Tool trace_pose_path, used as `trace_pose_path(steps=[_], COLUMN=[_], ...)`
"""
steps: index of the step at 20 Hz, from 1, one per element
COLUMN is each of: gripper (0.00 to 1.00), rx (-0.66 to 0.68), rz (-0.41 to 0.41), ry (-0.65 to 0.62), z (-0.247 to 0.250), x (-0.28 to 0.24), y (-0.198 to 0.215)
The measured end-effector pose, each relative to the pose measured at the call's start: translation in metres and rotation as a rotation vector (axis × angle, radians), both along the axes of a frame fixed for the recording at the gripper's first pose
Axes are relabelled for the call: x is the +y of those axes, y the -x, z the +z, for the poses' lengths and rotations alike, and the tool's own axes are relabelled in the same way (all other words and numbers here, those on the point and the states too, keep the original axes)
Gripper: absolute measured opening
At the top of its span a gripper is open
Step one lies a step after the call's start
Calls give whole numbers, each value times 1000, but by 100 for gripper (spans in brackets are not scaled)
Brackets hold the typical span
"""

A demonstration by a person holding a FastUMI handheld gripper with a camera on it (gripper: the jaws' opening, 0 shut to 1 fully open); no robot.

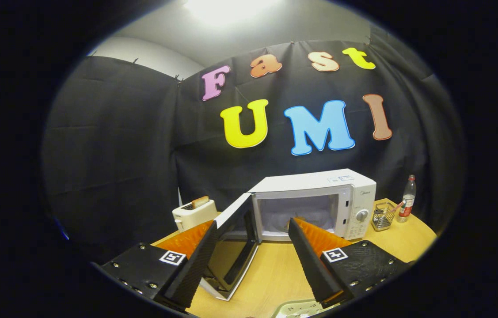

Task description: Open the microwave, put the food inside, and close the microwave door.

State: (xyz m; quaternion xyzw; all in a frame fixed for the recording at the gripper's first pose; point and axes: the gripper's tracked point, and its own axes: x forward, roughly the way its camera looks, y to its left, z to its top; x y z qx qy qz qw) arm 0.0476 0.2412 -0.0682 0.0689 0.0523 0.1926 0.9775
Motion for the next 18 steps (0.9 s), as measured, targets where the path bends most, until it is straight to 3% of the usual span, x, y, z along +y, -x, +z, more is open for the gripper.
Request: trace_pose_path(steps=[10,18], gripper=[97,96], rx=[-63,2], rz=[248,400], ry=[-13,13], z=[19,-17], x=[103,166], y=[59,85])
